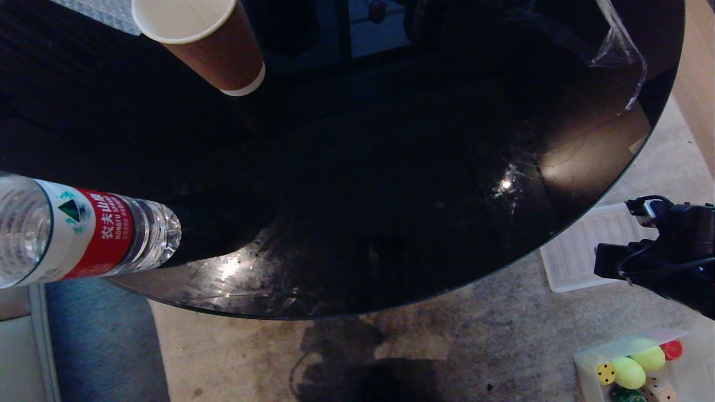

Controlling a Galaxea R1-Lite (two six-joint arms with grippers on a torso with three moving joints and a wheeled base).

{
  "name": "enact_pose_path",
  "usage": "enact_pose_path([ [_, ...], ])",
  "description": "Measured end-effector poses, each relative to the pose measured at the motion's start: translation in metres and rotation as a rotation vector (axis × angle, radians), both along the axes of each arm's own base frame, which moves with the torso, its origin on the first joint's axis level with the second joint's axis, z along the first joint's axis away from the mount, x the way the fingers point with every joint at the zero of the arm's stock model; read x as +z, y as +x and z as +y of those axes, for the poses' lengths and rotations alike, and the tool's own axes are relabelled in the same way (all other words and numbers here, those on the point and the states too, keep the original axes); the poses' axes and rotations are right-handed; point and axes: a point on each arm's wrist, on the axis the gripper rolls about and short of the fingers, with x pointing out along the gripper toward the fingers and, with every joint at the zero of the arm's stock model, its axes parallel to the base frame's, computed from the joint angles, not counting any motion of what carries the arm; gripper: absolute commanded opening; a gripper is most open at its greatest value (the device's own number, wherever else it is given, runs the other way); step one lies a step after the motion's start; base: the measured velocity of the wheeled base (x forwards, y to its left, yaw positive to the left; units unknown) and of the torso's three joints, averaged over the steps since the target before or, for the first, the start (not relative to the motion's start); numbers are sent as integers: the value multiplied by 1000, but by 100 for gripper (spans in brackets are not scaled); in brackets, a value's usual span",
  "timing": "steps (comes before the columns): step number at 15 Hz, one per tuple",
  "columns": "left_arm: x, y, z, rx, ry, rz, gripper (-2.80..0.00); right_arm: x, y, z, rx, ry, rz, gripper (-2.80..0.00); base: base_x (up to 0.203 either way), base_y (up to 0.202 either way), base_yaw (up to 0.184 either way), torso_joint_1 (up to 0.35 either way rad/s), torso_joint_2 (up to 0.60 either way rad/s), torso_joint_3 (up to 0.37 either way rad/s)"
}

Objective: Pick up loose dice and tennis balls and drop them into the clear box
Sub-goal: Close the lid

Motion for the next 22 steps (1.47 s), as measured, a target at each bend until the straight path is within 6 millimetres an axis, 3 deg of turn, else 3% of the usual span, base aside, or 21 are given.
enact_pose_path([
  [1,0,0,0,0,0,0,-280,-8,10,-7,-6,9,15,-280,0,0,0,0,0,0],
  [2,0,0,0,0,0,0,-280,-16,18,-13,-2,21,34,0,0,0,0,0,0,0],
  [8,0,0,0,-1,0,0,-280,-51,51,-27,141,83,55,0,0,0,0,0,0,0],
  [14,0,0,0,0,0,0,-280,-88,69,-29,277,-30,65,0,0,0,0,0,0,0],
  [22,0,0,0,0,0,0,-280,-110,94,-33,248,-57,63,0,0,0,0,0,0,0],
])
